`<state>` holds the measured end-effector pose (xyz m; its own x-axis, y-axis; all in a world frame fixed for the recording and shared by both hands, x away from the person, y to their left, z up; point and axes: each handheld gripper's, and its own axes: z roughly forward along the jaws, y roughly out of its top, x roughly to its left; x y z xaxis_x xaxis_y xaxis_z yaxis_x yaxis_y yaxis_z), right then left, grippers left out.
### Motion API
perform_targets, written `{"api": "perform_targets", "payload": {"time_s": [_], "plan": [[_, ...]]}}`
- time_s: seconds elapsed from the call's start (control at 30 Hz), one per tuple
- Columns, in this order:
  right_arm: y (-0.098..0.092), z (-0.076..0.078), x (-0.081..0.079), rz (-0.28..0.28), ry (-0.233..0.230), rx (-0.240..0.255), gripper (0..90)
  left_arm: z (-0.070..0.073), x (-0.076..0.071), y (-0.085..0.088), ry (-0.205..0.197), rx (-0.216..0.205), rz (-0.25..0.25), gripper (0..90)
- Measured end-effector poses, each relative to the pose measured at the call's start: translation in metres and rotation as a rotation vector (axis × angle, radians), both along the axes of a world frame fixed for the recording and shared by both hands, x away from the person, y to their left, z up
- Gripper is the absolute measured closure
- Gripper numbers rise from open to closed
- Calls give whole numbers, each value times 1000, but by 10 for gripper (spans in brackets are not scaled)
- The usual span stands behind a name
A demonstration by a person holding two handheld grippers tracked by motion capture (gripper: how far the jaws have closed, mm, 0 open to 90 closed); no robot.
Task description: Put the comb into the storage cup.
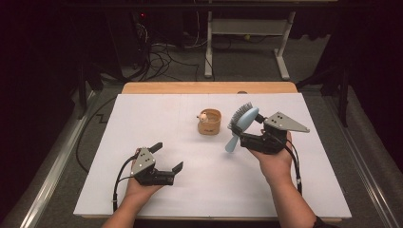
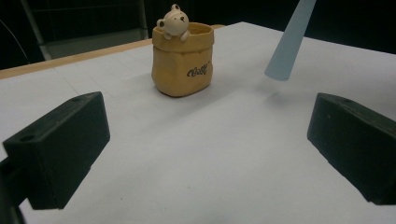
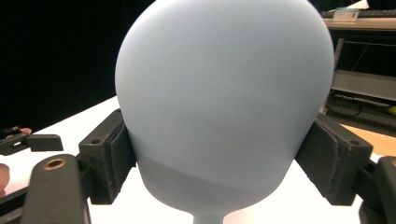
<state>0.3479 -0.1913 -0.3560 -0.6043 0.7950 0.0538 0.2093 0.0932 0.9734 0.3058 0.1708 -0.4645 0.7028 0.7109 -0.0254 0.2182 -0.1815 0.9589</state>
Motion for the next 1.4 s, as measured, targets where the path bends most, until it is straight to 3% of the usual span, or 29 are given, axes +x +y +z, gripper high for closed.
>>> {"api": "perform_targets", "payload": {"time_s": [0.4,0.7,1.4], "plan": [[0,5,3,-9,-21,19,207,-1,0,0,2,-5,-12,0],[6,18,7,-11,-46,25,207,-1,0,1,0,-9,-16,0],[19,37,26,-29,-79,32,207,-1,-1,2,-13,-19,-27,0]]}}
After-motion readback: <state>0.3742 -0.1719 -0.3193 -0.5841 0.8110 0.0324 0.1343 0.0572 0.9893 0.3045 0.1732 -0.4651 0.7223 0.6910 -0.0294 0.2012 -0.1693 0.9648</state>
